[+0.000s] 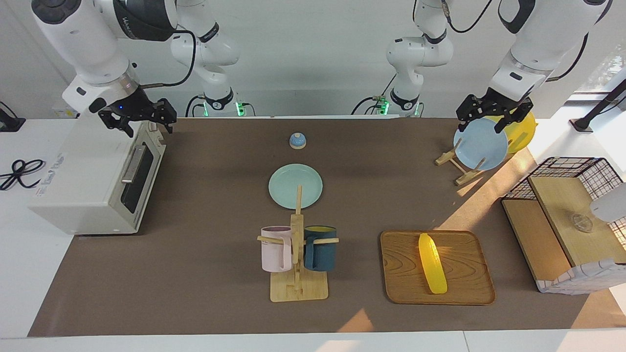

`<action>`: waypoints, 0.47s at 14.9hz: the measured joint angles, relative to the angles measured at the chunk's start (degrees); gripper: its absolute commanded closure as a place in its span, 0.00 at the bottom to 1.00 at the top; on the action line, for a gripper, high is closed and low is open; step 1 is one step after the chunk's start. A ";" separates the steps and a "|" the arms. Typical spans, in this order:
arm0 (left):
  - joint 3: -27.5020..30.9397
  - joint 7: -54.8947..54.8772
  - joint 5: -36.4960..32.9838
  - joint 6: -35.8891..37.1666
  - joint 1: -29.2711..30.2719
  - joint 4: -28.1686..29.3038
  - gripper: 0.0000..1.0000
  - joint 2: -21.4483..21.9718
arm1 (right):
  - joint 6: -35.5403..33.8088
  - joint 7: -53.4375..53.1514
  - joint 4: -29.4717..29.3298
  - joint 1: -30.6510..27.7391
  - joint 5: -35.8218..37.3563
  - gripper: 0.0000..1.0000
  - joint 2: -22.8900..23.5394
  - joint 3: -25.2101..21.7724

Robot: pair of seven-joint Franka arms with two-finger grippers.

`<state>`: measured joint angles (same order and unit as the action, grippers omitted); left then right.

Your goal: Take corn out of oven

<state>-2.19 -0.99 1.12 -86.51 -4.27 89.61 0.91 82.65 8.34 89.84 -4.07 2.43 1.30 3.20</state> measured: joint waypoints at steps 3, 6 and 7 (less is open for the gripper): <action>0.09 -0.36 0.00 -0.01 0.00 0.00 0.00 0.00 | 0.00 0.00 0.00 0.00 0.00 0.00 0.00 0.01; 0.29 -0.40 0.00 -0.07 0.04 0.00 0.00 0.00 | 0.00 0.00 -0.04 0.02 0.00 0.00 -0.03 0.04; 0.37 -0.40 0.00 -0.06 0.06 0.00 0.00 0.00 | 0.00 0.00 -0.07 0.02 0.00 0.00 -0.04 0.04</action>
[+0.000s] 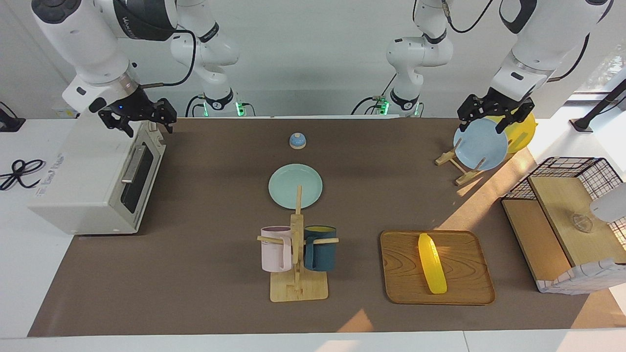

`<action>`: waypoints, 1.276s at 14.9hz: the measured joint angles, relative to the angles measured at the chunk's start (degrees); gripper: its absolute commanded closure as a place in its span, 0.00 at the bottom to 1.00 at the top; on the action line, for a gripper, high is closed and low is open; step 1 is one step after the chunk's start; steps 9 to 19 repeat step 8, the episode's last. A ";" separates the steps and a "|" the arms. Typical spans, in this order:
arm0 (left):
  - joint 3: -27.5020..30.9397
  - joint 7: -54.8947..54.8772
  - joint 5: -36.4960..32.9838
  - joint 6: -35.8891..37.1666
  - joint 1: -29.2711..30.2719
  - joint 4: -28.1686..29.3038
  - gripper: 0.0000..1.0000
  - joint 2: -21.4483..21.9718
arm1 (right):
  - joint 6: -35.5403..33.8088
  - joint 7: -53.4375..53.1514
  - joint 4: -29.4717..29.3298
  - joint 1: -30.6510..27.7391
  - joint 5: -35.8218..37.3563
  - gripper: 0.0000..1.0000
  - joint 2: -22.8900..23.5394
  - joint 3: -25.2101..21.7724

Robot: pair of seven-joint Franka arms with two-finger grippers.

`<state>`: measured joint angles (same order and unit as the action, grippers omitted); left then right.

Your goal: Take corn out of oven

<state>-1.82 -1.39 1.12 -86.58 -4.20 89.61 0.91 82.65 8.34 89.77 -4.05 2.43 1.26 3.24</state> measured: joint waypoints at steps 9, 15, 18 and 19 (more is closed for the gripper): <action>0.12 0.00 0.00 0.00 0.02 0.00 0.00 0.00 | 0.00 0.00 -0.33 0.00 0.00 0.00 -0.12 0.00; 0.12 0.00 0.00 0.00 0.02 0.00 0.00 0.00 | 0.00 0.00 -0.33 0.00 0.00 0.00 -0.12 0.00; 0.12 0.00 0.00 0.00 0.02 0.00 0.00 0.00 | 0.00 0.00 -0.33 0.00 0.00 0.00 -0.12 0.00; 0.12 0.00 0.00 0.00 0.02 0.00 0.00 0.00 | 0.00 0.00 -0.33 0.00 0.00 0.00 -0.12 0.00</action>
